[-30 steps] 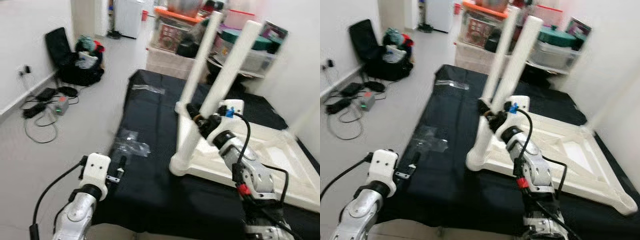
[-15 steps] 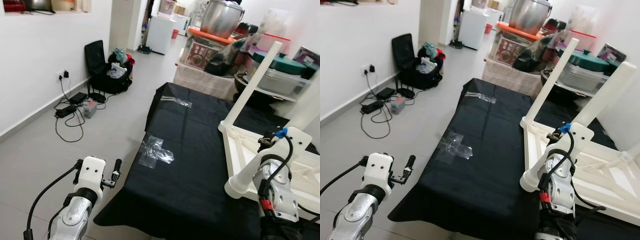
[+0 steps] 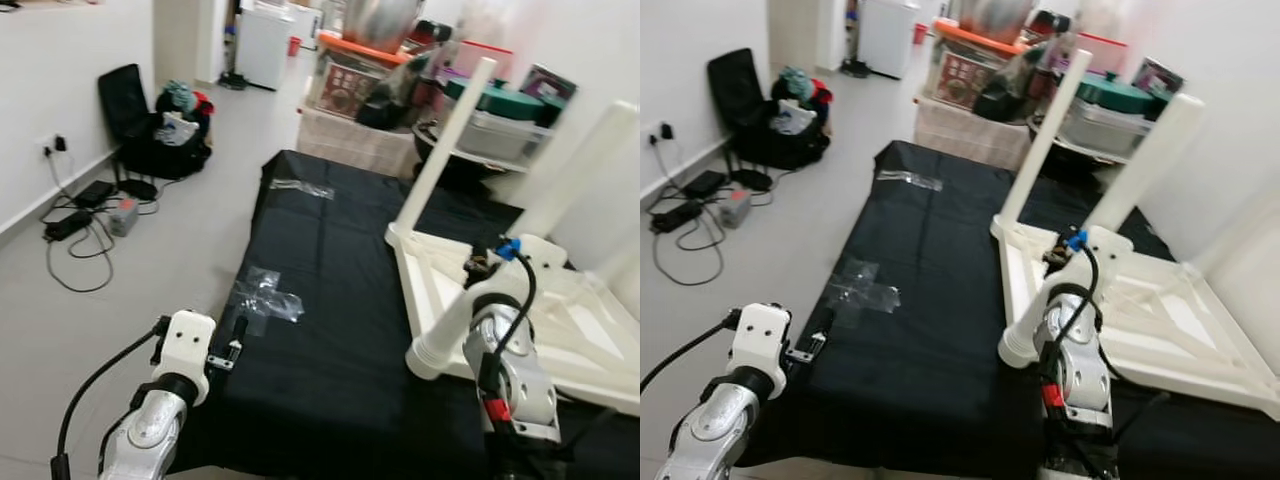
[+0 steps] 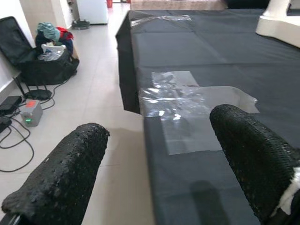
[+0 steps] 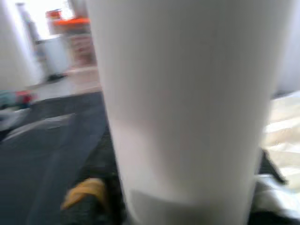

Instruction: Building children table

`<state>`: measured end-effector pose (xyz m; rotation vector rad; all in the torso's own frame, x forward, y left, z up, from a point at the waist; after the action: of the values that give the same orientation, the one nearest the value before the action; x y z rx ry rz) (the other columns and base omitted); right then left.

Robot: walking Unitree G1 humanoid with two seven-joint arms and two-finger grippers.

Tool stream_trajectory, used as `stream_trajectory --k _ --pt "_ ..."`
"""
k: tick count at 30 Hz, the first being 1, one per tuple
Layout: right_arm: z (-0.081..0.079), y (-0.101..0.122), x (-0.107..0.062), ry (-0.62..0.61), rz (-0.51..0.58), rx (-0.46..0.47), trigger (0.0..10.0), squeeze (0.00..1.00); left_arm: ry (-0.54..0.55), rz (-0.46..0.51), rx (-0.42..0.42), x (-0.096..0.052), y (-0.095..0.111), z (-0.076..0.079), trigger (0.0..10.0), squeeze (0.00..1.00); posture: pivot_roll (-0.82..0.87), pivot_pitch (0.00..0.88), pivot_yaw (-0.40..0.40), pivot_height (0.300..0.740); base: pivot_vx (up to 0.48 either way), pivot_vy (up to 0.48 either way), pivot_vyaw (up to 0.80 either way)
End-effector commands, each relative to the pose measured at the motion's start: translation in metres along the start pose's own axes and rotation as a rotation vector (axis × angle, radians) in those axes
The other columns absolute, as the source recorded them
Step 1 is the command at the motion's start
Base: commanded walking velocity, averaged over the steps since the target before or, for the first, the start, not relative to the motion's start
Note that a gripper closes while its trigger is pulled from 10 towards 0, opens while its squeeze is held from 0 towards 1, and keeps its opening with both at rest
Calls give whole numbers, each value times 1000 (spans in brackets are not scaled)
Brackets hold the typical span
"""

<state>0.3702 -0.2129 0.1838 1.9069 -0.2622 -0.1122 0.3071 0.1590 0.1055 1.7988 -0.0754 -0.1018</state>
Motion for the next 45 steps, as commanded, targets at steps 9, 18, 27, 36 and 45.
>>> stream_trajectory --k 9,18,27,36,45 --pt "-86 32 -18 676 -12 42 10000 0 -23 0 -8 2 0 7 10000 0 127 0 -199 740 0 0 0" --pt "-102 17 -22 818 -54 -39 10000 0 -18 3 -5 2 1 5 10000 0 136 0 -205 740 0 0 0" --pt "-47 1 11 437 -72 -91 0 0 -19 1 -2 2 1 5 10000 0 129 0 -198 740 0 0 0" --pt "45 -5 11 -99 -60 -116 0 0 -24 -3 -4 1 0 6 10000 0 124 0 -195 740 0 0 0" --pt "100 -28 -33 -553 -169 -142 0 0 -33 -9 -5 0 -2 7 10000 0 103 0 -181 740 0 0 0"
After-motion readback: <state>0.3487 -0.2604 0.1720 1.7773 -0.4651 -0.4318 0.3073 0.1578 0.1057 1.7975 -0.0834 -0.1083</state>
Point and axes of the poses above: a point about 5 cm out from each wrist's last joint towards the gripper, its own x axis pointing out of the wrist towards the gripper, its own y axis along the axis of the wrist's last joint, z = x × y, the point moved 5 cm from there along x, pointing out of the wrist towards the gripper, and after that the axes turned 3 degrees about x, right-handed, at the moved point
